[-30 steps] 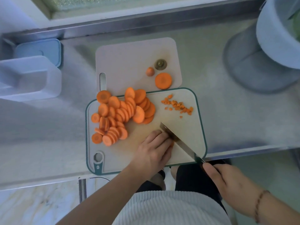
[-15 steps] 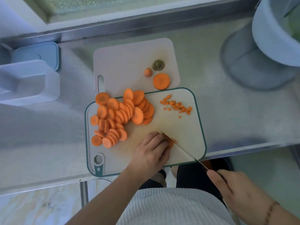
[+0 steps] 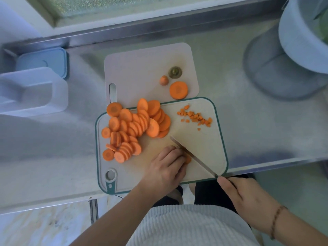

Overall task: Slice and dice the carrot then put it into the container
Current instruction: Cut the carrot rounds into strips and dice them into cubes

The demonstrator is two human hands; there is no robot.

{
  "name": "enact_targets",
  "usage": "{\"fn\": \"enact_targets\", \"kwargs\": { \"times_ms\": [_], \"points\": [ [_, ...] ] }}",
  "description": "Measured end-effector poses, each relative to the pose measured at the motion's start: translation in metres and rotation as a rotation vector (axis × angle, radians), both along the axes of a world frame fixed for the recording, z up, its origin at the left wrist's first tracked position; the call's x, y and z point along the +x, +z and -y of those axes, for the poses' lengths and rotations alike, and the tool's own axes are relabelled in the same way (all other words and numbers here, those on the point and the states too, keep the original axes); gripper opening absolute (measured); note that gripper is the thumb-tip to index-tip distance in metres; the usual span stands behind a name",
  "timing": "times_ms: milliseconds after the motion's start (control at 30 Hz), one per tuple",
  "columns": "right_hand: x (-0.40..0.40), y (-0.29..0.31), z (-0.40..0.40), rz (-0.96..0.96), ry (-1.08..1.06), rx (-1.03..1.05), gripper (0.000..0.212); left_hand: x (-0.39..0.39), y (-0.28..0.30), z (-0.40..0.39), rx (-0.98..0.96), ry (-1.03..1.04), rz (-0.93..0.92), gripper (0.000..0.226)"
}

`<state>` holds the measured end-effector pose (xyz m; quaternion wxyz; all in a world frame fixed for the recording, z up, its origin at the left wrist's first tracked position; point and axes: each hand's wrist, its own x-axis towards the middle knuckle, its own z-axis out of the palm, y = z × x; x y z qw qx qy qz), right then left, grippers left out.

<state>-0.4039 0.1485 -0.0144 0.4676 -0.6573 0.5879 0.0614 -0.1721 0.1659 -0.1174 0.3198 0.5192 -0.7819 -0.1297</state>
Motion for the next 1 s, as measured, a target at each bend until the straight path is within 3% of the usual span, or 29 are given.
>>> {"fn": "enact_targets", "kwargs": {
  "times_ms": [267,433,633,767,1000],
  "points": [
    [-0.022,0.001,-0.021,-0.108,0.025,0.023,0.091,-0.003,-0.003,-0.003,-0.025,0.034,-0.015,0.007],
    [-0.010,-0.003,-0.015,-0.168,0.042,0.039,0.076,-0.005,-0.003,-0.003,-0.015,0.040,-0.024,0.008],
    [0.009,0.003,0.006,-0.022,0.068,0.017,0.048,0.000,0.000,-0.005,0.006,0.010,0.008,0.010],
    [-0.012,-0.003,-0.008,-0.046,0.047,-0.031,0.080,0.002,0.000,-0.006,-0.006,0.014,0.029,0.011],
    [-0.018,0.005,-0.018,-0.147,0.060,0.054,0.070,0.000,-0.001,-0.008,-0.019,0.037,-0.002,0.019]
  ]
}}
